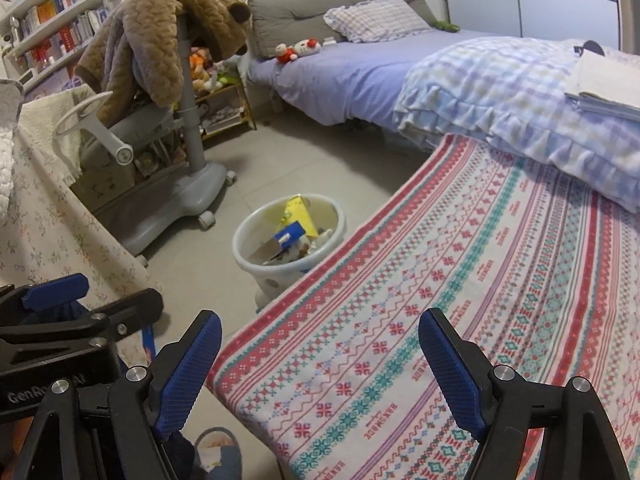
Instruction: Collect trash
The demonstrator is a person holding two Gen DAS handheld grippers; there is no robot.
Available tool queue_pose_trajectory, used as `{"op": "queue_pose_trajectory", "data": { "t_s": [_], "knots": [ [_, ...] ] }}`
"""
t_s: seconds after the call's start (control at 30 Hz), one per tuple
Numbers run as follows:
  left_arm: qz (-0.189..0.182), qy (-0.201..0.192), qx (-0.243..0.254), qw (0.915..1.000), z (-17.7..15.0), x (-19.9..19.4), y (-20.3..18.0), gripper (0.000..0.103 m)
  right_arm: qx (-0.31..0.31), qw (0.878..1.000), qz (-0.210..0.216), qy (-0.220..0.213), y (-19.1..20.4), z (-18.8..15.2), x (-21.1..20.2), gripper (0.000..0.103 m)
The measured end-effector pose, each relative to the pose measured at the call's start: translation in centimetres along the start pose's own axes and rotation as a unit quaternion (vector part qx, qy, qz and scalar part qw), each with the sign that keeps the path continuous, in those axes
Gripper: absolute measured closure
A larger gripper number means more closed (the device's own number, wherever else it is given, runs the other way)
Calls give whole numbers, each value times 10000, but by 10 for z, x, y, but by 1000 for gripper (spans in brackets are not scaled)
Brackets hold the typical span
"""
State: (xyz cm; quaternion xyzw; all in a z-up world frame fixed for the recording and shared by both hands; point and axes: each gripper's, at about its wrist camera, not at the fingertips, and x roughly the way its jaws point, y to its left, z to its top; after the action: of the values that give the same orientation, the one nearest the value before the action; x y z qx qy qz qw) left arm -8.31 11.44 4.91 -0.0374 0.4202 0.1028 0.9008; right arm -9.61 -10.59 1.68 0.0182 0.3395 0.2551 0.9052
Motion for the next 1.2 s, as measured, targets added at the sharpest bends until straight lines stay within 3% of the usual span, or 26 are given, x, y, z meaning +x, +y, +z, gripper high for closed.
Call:
{"op": "queue_pose_trajectory", "data": {
  "t_s": [1.2],
  "knots": [
    [100,-7,96,9999,0,2,-6,15,128,9998,127,73,-6,-2,5,16]
  ]
}}
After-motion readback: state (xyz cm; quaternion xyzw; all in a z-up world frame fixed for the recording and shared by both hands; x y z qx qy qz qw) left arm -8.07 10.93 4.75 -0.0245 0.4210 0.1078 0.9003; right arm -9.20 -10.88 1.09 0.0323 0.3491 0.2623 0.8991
